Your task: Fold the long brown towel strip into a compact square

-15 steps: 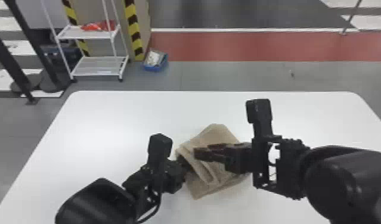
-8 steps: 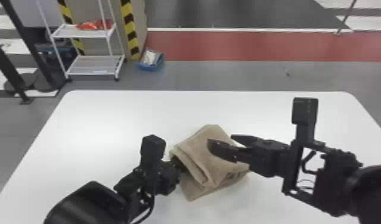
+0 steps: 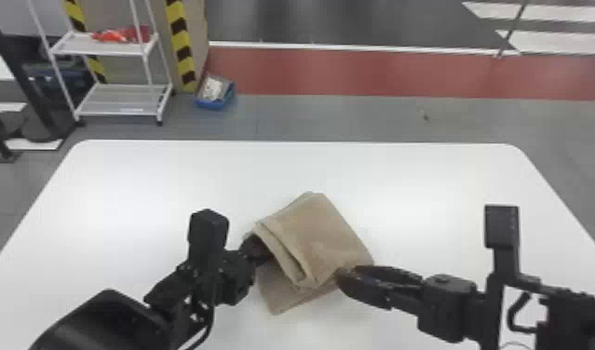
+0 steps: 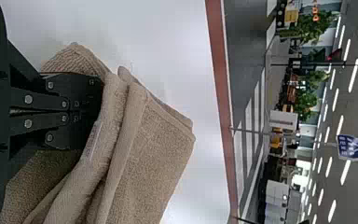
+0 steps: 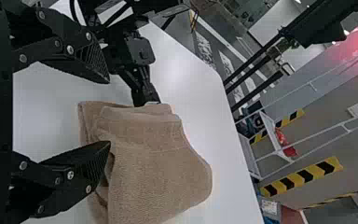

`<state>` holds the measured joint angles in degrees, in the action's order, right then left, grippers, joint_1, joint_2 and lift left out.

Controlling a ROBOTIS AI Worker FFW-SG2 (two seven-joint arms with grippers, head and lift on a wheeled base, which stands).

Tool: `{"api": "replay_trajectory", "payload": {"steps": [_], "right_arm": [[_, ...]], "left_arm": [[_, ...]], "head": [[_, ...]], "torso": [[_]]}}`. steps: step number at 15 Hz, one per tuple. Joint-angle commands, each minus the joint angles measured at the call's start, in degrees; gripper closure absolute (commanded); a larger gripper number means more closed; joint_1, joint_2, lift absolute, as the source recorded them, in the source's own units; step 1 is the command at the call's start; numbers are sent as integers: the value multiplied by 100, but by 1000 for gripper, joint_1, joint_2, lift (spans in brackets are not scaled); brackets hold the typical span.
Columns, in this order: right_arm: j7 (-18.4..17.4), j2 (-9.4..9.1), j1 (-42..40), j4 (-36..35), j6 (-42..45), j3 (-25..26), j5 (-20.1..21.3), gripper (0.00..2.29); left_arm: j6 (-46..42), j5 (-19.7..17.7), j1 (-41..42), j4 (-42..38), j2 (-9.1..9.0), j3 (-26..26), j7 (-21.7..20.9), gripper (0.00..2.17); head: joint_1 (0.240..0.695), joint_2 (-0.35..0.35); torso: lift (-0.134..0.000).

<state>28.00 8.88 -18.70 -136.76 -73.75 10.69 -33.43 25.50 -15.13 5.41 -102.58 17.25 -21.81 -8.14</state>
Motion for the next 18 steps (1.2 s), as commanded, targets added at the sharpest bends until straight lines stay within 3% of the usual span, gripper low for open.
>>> {"api": "replay_trajectory", "payload": {"steps": [1,3,7,11,18], "right_arm": [[109,0,-239,-35,-22,127,127,1595],[144,0,-345,-9,-4,171,267,1595],[82,-35,-380,-26,101,206,364,1595],[-5,-53,-248,176,295,39,838,1595],[-128,-53,482,1459,611,-269,1304,1595]], "left_arm": [[-40,45,57,-69,59,124,14,1193],[-58,273,154,-122,103,282,23,1193],[-181,309,611,-473,375,845,40,1193],[-497,238,909,-614,402,1364,40,1193],[-602,36,866,-552,375,1407,-30,1193]], "head": [[695,-62],[695,-65],[695,-24],[695,34],[695,45]], "torso": [[-124],[-124],[-124],[-124],[-124]]}}
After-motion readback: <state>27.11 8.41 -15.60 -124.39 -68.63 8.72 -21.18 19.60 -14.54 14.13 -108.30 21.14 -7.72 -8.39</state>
